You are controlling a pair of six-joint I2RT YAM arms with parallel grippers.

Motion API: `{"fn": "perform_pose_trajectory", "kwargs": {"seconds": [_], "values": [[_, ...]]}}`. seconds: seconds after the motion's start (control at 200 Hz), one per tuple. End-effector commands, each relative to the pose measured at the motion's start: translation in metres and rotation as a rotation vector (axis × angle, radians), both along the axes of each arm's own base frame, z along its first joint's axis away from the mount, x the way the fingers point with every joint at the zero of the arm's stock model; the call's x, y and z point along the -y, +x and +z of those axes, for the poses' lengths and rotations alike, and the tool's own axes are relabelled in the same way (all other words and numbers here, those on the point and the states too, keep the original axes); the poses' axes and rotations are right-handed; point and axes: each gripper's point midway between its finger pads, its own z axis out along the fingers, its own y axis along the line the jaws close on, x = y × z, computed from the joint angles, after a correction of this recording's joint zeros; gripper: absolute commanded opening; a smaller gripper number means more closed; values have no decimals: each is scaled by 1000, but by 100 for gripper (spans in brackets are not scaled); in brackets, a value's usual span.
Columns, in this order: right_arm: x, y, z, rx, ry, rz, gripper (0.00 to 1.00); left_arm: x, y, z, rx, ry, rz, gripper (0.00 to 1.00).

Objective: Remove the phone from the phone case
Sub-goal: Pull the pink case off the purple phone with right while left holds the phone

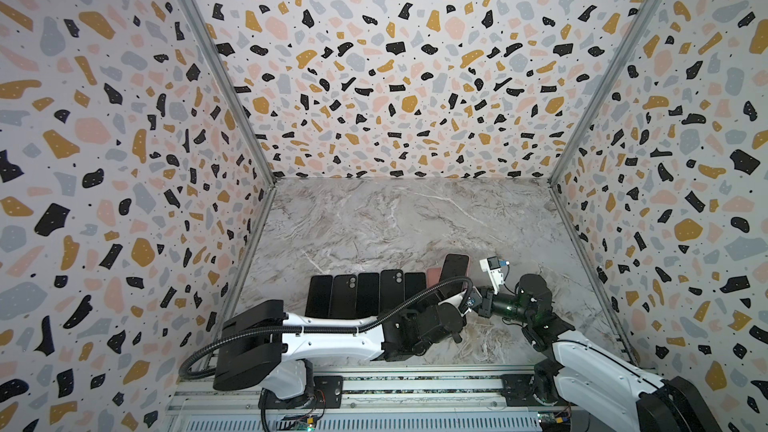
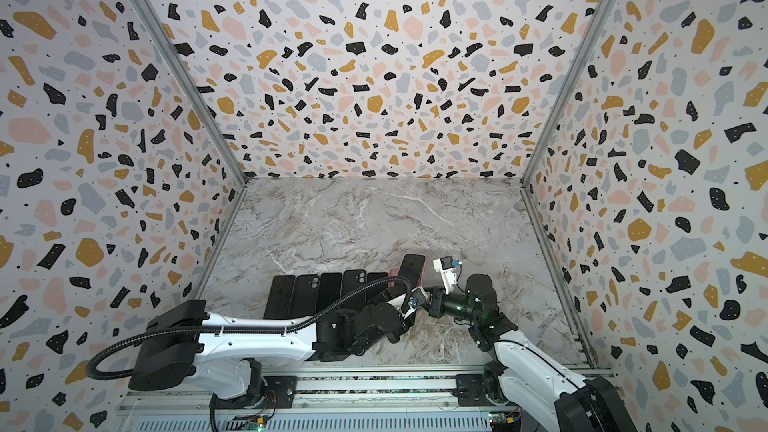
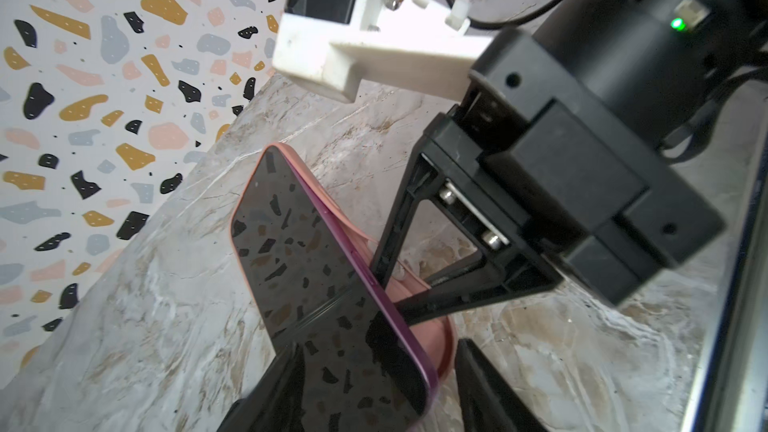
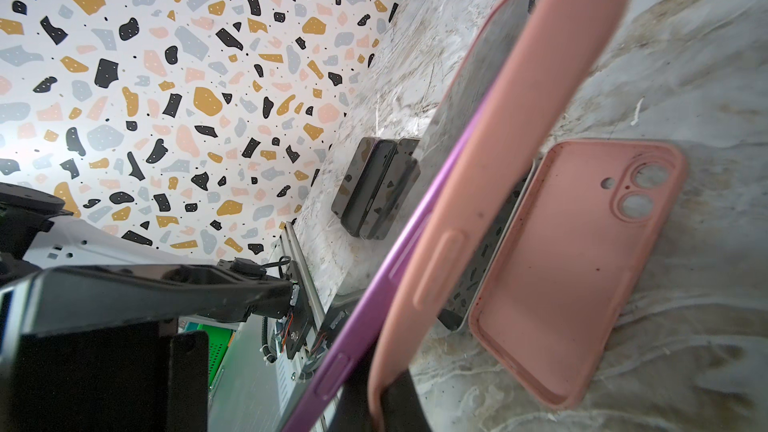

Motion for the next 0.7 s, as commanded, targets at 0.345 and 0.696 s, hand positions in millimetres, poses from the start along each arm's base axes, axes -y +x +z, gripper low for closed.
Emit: {"fn": "perform_pose_trajectory", "kwargs": {"seconds": [0.345, 0.696], "values": [[-3, 0, 23, 80, 50, 26, 0, 0, 15, 16, 115, 16, 86, 30], [-3, -2, 29, 82, 66, 34, 0, -1, 17, 10, 126, 29, 98, 1]]}}
